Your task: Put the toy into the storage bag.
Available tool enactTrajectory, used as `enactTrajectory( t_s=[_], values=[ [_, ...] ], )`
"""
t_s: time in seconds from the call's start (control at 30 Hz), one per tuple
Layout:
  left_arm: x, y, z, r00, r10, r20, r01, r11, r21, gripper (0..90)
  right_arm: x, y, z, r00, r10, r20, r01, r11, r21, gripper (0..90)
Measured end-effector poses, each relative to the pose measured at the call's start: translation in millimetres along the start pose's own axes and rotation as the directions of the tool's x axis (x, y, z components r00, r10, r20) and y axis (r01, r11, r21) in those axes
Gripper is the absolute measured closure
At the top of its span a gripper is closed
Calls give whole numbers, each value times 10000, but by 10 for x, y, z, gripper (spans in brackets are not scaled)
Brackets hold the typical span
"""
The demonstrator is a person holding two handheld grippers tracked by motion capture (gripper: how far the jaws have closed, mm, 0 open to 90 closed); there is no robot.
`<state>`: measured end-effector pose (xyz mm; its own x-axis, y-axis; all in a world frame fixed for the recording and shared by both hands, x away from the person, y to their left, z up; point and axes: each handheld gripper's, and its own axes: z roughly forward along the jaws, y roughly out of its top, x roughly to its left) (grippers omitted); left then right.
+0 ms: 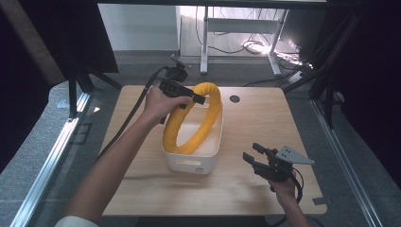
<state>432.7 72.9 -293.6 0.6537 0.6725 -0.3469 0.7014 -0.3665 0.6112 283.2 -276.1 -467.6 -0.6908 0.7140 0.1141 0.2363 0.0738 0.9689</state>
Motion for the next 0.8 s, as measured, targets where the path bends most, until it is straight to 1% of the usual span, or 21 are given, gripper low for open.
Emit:
enactTrajectory(
  t_s=[0.03, 0.1, 0.13, 0.17, 0.2, 0.23, 0.27, 0.33, 0.4, 0.47, 0.53, 0.57, 0.67, 0.73, 0.77, 0.8],
  values=[
    [4, -6, 2, 10000, -60, 40, 60, 10000, -62, 491, -2, -3, -4, 10000, 26, 8, -26, 10000, 11, 410],
    [2, -4, 6, 9999, -108, 109, 108, 9999, -7, 490, -9, -9, -7, 10000, 37, 19, -37, 10000, 20, 410],
    [1, 1, -1, 10000, -40, 68, 40, 9999, 96, 488, -8, -11, -4, 10000, 31, 25, -31, 10000, 33, 410],
    [-1, 3, -3, 10000, -48, 67, 48, 9999, 98, 486, -10, -14, 1, 10000, -7, 15, 7, 10000, 39, 410],
    [3, 3, -7, 9998, -87, 180, 85, 9999, 91, 479, -9, -14, 4, 10000, 13, 15, -13, 10000, 47, 410],
    [0, 1, -18, 9995, -148, 285, 148, 9999, 0, 444, -5, -15, 6, 10000, 31, 1, -31, 10000, 79, 409],
    [0, -1, -42, 9996, -78, 281, 81, 9999, -97, 396, -6, -17, 9, 10000, -9, 14, 9, 10000, 89, 409],
    [5, -9, -113, 9999, 67, 81, -64, 9992, -397, 355, -10, -21, 9, 10000, -42, 44, 42, 10000, 89, 408],
    [21, -23, -191, 9998, 196, 65, -192, 9976, -659, 336, -15, -22, 4, 10000, 7, 60, -7, 10000, 88, 408],
    [29, -51, -285, 9992, 407, -41, -409, 9959, -801, 319, -17, -22, -1, 10000, 45, 73, -46, 10000, 89, 408],
    [40, -93, -360, 9975, 645, -299, -668, 9943, -836, 319, -24, -25, -5, 9999, 60, 90, -61, 9999, 87, 407],
    [49, -109, -383, 9971, 703, -304, -727, 9937, -857, 311, -26, -27, -4, 9999, 56, 103, -57, 9999, 107, 407],
    [78, -180, -457, 9968, 713, -373, -749, 9916, -1053, 310, -28, -34, 3, 9999, 22, 115, -24, 9999, 137, 406],
    [103, -229, -505, 9973, 686, -259, -712, 9900, -1221, 308, -29, -35, 6, 9999, 13, 125, -15, 9999, 144, 406],
    [119, -266, -538, 9979, 633, -97, -640, 9888, -1349, 304, -30, -35, 5, 9999, 15, 133, -17, 9999, 136, 406],
    [131, -287, -559, 9977, 680, -28, -677, 9876, -1417, 299, -30, -36, 4, 9999, 58, 125, -60, 9999, 143, 406]
  ],
)
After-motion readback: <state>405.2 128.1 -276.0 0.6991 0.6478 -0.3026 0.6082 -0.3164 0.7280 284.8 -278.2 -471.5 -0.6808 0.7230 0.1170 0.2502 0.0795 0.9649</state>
